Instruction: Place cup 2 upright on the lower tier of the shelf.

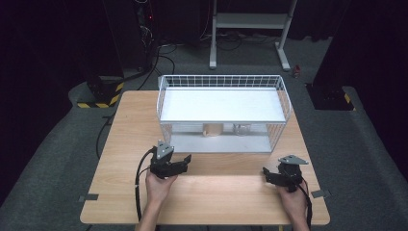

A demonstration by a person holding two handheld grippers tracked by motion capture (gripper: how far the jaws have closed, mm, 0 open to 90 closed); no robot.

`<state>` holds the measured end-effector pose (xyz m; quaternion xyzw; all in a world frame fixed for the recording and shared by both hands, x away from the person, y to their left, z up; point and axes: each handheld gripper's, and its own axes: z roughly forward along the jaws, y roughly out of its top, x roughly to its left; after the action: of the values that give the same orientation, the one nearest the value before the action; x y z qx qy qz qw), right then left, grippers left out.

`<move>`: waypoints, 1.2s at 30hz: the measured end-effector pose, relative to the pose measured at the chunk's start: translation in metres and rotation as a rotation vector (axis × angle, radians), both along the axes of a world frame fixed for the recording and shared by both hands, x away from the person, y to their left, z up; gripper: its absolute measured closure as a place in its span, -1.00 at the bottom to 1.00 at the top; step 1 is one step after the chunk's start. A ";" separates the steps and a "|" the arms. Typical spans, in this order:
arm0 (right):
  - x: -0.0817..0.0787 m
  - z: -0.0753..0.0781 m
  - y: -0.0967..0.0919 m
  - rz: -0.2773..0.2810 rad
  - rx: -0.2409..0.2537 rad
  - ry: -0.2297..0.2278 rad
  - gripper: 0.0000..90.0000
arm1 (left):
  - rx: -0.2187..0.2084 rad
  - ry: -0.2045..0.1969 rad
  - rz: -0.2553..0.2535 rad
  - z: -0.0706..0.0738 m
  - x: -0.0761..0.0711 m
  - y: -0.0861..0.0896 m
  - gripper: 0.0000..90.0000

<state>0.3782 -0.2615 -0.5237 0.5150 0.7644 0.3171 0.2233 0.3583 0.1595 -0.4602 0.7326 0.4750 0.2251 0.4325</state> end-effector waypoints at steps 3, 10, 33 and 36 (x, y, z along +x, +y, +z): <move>0.000 0.000 0.000 0.000 0.000 0.000 -0.56 | -0.010 0.002 0.007 -0.001 -0.002 0.004 -0.46; 0.000 0.000 0.000 0.000 0.000 0.000 -0.56 | -0.012 -0.001 0.021 -0.004 -0.006 0.011 -0.46; 0.000 0.000 0.000 0.000 0.001 0.001 -0.56 | 0.013 0.023 0.082 -0.020 -0.015 0.034 -0.46; 0.000 0.000 0.000 0.000 0.000 0.000 -0.56 | 0.016 0.028 0.086 -0.022 -0.016 0.035 -0.46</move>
<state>0.3782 -0.2615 -0.5237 0.5151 0.7643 0.3172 0.2233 0.3421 0.1950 -0.4823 0.7181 0.5102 0.2369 0.4098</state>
